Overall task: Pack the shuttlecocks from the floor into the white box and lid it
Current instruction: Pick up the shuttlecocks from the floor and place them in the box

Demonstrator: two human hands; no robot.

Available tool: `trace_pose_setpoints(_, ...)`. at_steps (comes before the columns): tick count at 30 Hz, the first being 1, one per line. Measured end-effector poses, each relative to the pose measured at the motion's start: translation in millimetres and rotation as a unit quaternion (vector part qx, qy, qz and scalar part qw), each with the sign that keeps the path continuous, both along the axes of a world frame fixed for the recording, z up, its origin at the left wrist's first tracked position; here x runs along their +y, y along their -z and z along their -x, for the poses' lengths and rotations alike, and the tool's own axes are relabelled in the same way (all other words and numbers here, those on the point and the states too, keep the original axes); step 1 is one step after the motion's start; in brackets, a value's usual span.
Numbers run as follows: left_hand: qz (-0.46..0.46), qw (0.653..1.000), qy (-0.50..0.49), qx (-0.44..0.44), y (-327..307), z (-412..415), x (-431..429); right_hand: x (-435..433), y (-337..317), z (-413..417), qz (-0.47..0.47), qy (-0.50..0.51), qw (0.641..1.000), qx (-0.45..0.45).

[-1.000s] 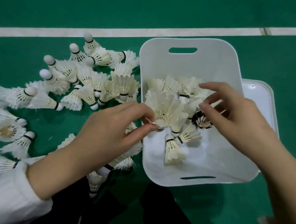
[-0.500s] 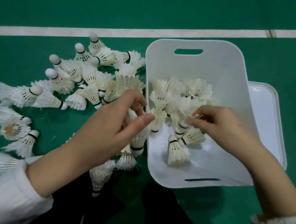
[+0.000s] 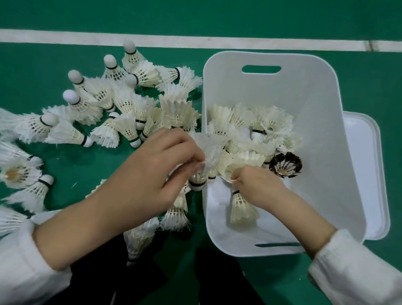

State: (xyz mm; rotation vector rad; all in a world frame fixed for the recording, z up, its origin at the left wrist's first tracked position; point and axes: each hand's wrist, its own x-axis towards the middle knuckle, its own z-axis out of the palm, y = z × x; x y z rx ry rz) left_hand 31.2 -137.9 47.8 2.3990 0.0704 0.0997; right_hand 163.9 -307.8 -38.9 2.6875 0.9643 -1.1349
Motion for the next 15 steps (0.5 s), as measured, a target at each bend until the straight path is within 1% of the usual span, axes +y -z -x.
trace_pose_setpoints(3, 0.001, 1.0, 0.002, -0.004, 1.1, -0.3, 0.3, -5.0, -13.2, 1.2, 0.025, 0.003, 1.0, 0.013)
trace_pose_setpoints(4, 0.002, 1.0, 0.001, -0.005, 1.2, 0.0, 0.6, -6.9, -20.8, 1.6, 0.029, 0.006, 1.0, 0.001)
trace_pose_setpoints(5, 0.002, 1.0, 0.0, -0.006, 1.4, 0.4, 1.4, -8.1, -30.4, 1.7, 0.01, 0.021, 1.0, -0.021)
trace_pose_setpoints(6, 0.002, 1.0, 0.001, -0.007, 1.6, 0.6, 2.3, -8.9, -42.1, 2.2, -0.041, 0.05, 0.997, -0.048)
trace_pose_setpoints(7, 0.001, 1.0, 0.002, -0.009, 1.7, 0.8, 2.9, -10.1, -55.1, 4.2, -0.119, 0.083, 0.987, -0.069)
trace_pose_setpoints(8, 0.0, 1.0, 0.003, -0.011, 1.7, 1.0, 3.5, -10.6, -69.1, 7.7, -0.214, 0.115, 0.967, -0.076)
trace_pose_setpoints(9, -0.003, 1.0, 0.006, -0.013, 1.9, 1.0, 4.1, -9.2, -85.2, 12.2, -0.301, 0.13, 0.943, -0.06)
trace_pose_setpoints(10, -0.006, 1.0, 0.009, -0.015, 1.9, 0.8, 4.4, -6.0, -99.7, 16.8, -0.358, 0.123, 0.925, -0.02)
trace_pose_setpoints(11, -0.008, 1.0, 0.012, -0.016, 1.9, 0.1, 4.3, -2.0, -110.0, 21.0, -0.383, 0.099, 0.918, 0.029)
trace_pose_setpoints(12, -0.01, 1.0, 0.015, -0.017, 1.9, -0.8, 4.1, 2.1, -113.4, 24.0, -0.38, 0.069, 0.92, 0.067)
trace_pose_setpoints(13, -0.011, 1.0, 0.017, -0.019, 1.7, -1.8, 3.8, 6.1, -111.3, 25.6, -0.36, 0.038, 0.929, 0.082)
trace_pose_setpoints(15, -0.014, 0.999, 0.023, -0.024, 1.7, -2.9, 3.3, 13.4, -101.7, 24.7, -0.336, -0.003, 0.94, 0.058)
